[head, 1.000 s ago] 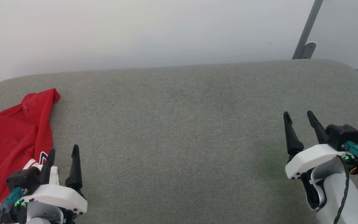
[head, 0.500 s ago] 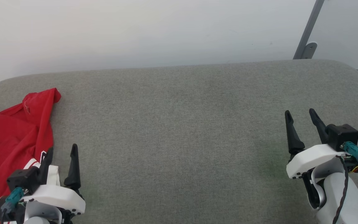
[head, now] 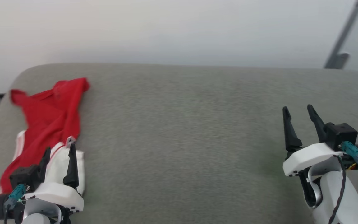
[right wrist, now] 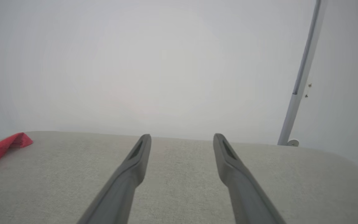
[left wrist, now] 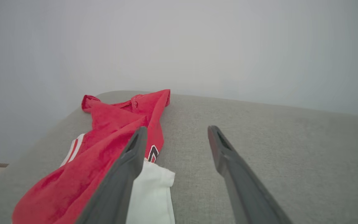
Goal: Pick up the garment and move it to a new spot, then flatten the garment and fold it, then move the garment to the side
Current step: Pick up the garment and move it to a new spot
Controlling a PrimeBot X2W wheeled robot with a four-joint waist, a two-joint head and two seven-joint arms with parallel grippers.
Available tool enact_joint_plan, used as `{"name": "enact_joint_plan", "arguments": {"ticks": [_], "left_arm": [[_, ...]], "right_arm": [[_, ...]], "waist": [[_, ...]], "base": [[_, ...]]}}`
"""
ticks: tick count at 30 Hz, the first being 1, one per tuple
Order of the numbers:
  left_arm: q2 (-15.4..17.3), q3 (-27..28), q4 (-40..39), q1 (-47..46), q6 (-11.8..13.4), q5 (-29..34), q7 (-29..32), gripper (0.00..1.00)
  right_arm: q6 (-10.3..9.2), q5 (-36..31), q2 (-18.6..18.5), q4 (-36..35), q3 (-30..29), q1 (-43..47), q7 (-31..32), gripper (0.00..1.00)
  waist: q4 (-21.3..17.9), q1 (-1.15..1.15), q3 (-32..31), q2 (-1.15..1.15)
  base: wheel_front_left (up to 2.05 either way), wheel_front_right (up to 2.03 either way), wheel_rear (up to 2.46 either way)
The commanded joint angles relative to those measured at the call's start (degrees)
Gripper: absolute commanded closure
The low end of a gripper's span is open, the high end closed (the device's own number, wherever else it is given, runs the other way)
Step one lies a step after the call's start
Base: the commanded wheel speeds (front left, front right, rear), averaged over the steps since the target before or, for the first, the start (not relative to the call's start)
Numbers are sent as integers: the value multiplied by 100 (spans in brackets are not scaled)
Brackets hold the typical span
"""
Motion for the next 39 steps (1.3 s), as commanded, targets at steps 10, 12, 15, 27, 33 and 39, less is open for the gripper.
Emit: {"name": "enact_joint_plan", "arguments": {"ticks": [10,12,15,27,33,39], "left_arm": [[-126,386,-135,248,56,449,-108,0],[-200,450,-210,336,85,491,-103,0],[-265,538,-280,467,120,534,-102,0],[-560,1041,-749,917,199,466,-102,0],[-414,653,-505,432,26,586,-103,0],[324,-154,164,-794,-42,170,-39,0]], "right_arm": [[-2,-69,189,-31,480,-49,-106,0],[-2,2,217,-15,609,3,-106,0],[-2,133,225,9,851,37,-106,0],[-2,675,219,282,1900,-510,-106,0],[-2,538,217,257,1654,-377,-106,0],[-2,344,217,161,1616,-500,-106,0]], "waist": [[1663,0,8,0],[1911,0,-20,0],[2229,0,-35,0],[2362,0,155,0],[2279,0,201,0],[1642,0,689,0]], "base": [[0,0,0],[0,0,0],[0,0,0],[0,0,0],[0,0,0],[0,0,0]]}}
